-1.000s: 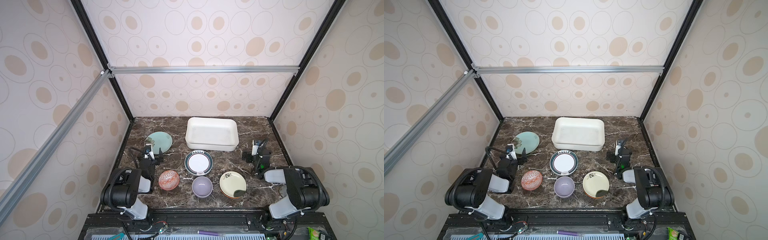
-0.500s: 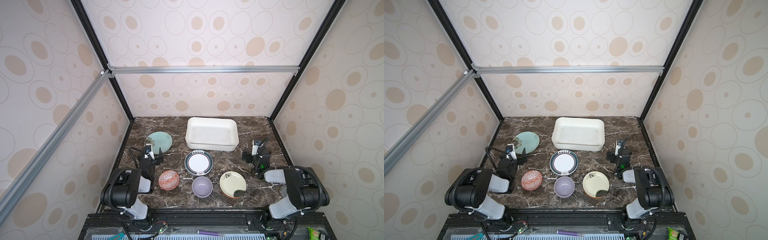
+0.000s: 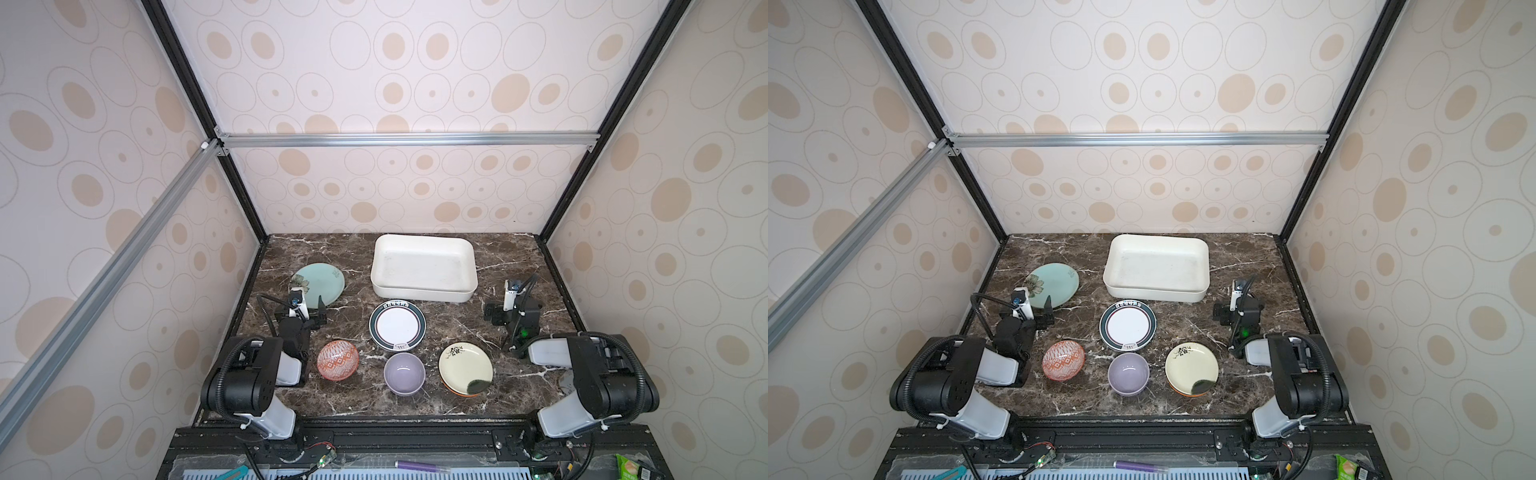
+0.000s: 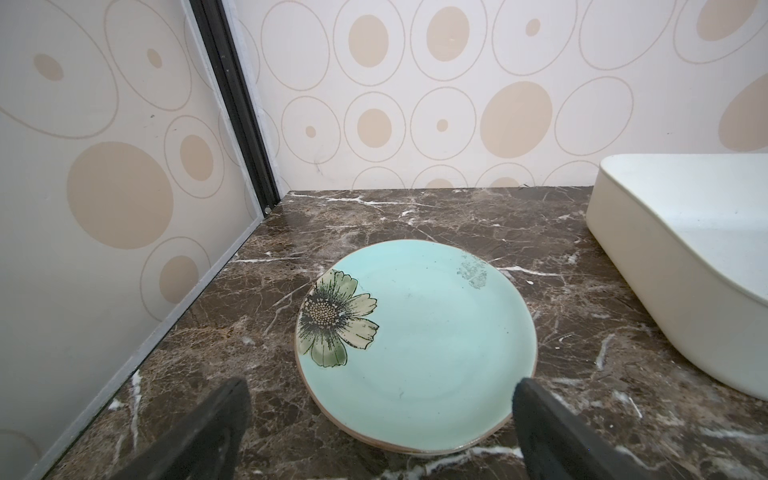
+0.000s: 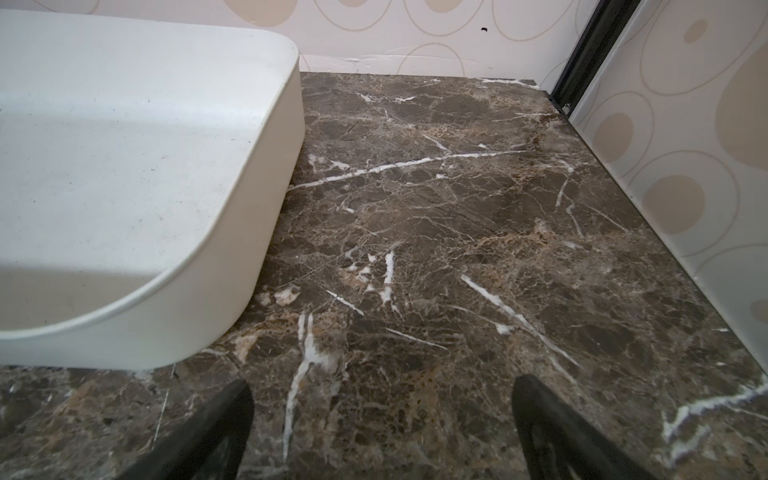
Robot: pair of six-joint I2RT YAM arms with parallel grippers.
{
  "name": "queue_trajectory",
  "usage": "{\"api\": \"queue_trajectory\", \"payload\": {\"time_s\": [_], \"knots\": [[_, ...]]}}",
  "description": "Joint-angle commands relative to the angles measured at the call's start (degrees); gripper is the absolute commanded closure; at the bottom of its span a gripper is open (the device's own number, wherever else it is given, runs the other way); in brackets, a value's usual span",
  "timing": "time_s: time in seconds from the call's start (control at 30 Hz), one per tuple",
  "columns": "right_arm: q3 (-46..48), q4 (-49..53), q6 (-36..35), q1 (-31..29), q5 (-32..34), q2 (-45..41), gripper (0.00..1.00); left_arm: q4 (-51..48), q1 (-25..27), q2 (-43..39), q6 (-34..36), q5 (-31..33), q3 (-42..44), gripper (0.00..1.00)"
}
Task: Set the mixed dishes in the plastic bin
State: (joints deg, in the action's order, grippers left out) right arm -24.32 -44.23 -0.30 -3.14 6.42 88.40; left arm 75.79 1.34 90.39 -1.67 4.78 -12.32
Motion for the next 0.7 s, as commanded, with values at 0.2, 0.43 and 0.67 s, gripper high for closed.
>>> {"api": "queue_trajectory", "payload": {"time_s": [0.2,0.43,0.67], "knots": [[0.1,-1.2,-0.3,-0.3,0.7,-0.3,0.00,1.0,0.0,0.0,0.9,-0.5,-1.0,0.01],[0.0,-1.1,-0.3,-0.2,0.6,-0.2,0.00,0.5,-0.1,0.2,0.8,-0.7,-1.3,0.01],[-0.2,-0.4,-1.6,-2.6,6.4,-2.7,0.00,1.2,-0.1,-0.1,0.8,-0.7,-0.8,0.01]]}}
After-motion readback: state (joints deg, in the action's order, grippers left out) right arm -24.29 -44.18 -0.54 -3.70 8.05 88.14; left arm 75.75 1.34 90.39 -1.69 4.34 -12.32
